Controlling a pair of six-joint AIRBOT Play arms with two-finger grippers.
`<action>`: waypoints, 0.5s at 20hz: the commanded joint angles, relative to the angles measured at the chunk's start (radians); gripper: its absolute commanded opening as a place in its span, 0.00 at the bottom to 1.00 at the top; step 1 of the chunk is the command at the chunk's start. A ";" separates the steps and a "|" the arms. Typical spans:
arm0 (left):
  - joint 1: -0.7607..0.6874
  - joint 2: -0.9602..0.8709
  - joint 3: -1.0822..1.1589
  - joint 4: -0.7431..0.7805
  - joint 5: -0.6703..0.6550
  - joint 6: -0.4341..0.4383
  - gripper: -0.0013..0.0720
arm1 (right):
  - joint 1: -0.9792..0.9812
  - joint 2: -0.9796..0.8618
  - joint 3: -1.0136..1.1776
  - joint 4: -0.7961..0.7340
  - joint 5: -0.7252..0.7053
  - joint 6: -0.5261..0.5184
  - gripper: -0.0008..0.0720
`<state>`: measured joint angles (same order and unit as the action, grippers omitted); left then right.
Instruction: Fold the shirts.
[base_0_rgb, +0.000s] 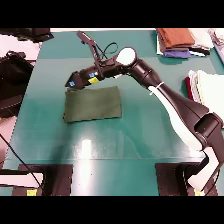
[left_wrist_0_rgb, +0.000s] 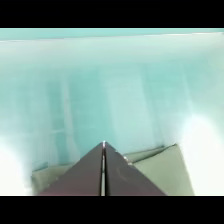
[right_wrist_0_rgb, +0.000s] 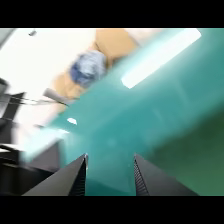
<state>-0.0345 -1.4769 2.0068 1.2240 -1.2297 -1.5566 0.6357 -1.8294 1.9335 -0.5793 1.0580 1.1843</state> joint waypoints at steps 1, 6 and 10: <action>0.018 0.024 0.002 0.011 -0.044 0.020 0.05 | -0.115 0.072 -0.182 -0.178 0.051 0.073 0.47; 0.018 0.019 -0.007 -0.013 -0.042 0.021 0.05 | -0.381 0.210 -0.593 -0.265 0.055 0.145 0.70; 0.018 0.019 -0.007 -0.020 -0.034 0.021 0.05 | -0.440 0.163 -0.734 -0.044 -0.003 0.135 0.80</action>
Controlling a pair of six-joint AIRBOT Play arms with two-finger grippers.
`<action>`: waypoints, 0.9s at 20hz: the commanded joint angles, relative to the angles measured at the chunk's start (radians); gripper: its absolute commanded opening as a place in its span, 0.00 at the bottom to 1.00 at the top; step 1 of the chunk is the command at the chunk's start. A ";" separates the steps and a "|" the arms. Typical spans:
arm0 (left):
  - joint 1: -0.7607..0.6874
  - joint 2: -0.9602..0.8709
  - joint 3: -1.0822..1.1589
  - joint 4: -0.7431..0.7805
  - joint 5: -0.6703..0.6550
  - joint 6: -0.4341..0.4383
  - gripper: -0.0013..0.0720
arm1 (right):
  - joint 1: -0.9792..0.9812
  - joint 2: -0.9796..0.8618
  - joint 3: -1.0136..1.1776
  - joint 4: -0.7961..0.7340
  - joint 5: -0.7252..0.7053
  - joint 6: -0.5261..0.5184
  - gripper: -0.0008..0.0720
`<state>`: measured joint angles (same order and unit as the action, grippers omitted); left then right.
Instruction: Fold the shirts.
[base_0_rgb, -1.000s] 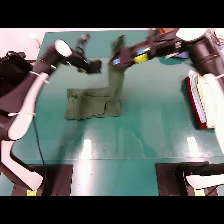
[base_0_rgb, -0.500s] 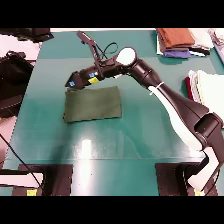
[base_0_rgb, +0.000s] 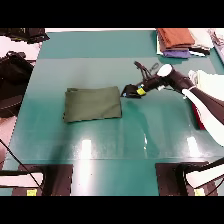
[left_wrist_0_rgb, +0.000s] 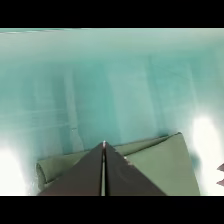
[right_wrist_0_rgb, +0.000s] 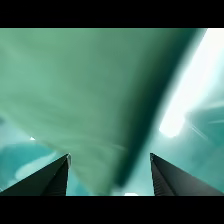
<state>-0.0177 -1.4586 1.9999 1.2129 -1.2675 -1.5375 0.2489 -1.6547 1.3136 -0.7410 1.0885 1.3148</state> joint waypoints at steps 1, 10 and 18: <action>0.001 0.001 0.000 -0.011 0.003 0.002 0.05 | -0.039 -0.035 -0.116 0.162 -0.051 -0.013 0.79; 0.001 0.001 0.000 -0.075 -0.005 0.002 0.05 | 0.231 -0.306 0.195 0.325 -0.203 -0.024 0.32; -0.166 0.001 0.000 -0.042 0.039 0.029 0.05 | 0.068 -0.282 0.472 0.134 -0.056 0.016 0.04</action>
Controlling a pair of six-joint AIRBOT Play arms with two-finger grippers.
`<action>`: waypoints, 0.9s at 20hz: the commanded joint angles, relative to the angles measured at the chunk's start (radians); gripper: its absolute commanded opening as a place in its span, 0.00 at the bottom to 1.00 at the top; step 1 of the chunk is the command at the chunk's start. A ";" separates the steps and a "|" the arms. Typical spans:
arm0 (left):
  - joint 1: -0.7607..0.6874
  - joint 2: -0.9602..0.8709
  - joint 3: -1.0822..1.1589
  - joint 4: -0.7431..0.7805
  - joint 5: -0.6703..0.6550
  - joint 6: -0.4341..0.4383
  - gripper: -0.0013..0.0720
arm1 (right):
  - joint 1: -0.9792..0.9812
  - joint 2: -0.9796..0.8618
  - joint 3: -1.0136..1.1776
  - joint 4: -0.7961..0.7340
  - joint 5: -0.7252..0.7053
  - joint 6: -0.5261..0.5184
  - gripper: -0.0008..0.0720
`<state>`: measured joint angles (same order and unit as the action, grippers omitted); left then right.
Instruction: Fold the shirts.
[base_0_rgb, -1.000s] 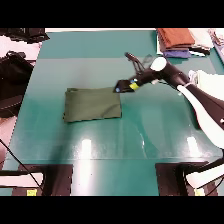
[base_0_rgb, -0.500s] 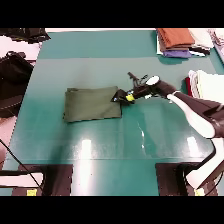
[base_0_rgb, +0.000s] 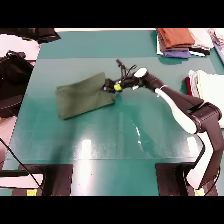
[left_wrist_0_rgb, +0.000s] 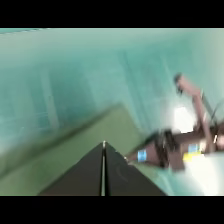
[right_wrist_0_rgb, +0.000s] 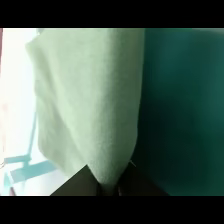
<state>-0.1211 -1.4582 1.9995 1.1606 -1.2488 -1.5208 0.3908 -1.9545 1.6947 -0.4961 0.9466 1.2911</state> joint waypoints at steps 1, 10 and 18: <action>-0.087 0.001 0.000 0.010 0.031 0.016 0.05 | -0.126 0.047 0.105 -0.174 0.105 0.057 0.04; -0.171 0.001 0.000 0.005 0.060 0.029 0.05 | -0.702 0.354 0.039 -0.495 0.153 0.116 0.04; -0.171 0.000 0.000 0.005 0.060 -0.021 0.05 | -1.058 0.380 0.039 -0.489 0.096 0.116 0.04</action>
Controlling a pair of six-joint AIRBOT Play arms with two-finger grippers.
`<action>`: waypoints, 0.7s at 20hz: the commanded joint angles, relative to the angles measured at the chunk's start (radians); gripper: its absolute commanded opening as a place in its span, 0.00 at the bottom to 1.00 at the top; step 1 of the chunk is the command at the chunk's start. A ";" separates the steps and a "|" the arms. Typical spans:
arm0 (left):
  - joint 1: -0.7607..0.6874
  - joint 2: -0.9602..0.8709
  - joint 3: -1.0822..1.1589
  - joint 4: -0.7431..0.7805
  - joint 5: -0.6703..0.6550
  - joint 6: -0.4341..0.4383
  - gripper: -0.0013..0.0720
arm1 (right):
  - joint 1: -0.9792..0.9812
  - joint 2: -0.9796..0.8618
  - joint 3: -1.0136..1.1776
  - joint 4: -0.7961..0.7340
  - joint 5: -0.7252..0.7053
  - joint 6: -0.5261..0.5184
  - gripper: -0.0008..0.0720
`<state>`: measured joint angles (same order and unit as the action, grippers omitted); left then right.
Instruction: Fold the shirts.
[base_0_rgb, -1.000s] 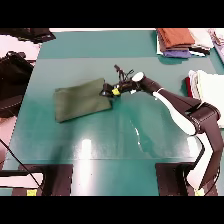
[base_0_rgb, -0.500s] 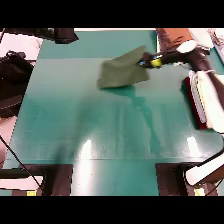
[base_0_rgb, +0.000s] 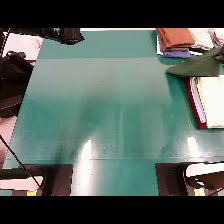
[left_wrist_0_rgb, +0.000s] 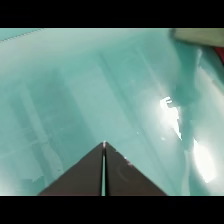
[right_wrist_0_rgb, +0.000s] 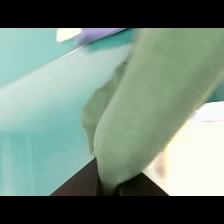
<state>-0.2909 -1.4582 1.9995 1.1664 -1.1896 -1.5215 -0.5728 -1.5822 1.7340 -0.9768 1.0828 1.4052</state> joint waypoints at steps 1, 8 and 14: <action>-0.002 0.000 0.000 0.000 0.001 -0.025 0.05 | -0.103 0.008 0.009 -0.010 -0.054 0.001 0.04; -0.002 0.000 0.000 0.000 -0.010 -0.045 0.05 | -0.081 0.008 0.239 -0.013 -0.066 0.001 0.04; -0.002 0.001 0.000 0.002 -0.045 -0.042 0.05 | -0.119 0.073 0.237 -0.021 0.035 0.001 0.04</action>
<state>-0.2928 -1.4582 1.9995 1.1667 -1.2198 -1.5631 -0.6769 -1.5482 1.9942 -0.9939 1.0760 1.4059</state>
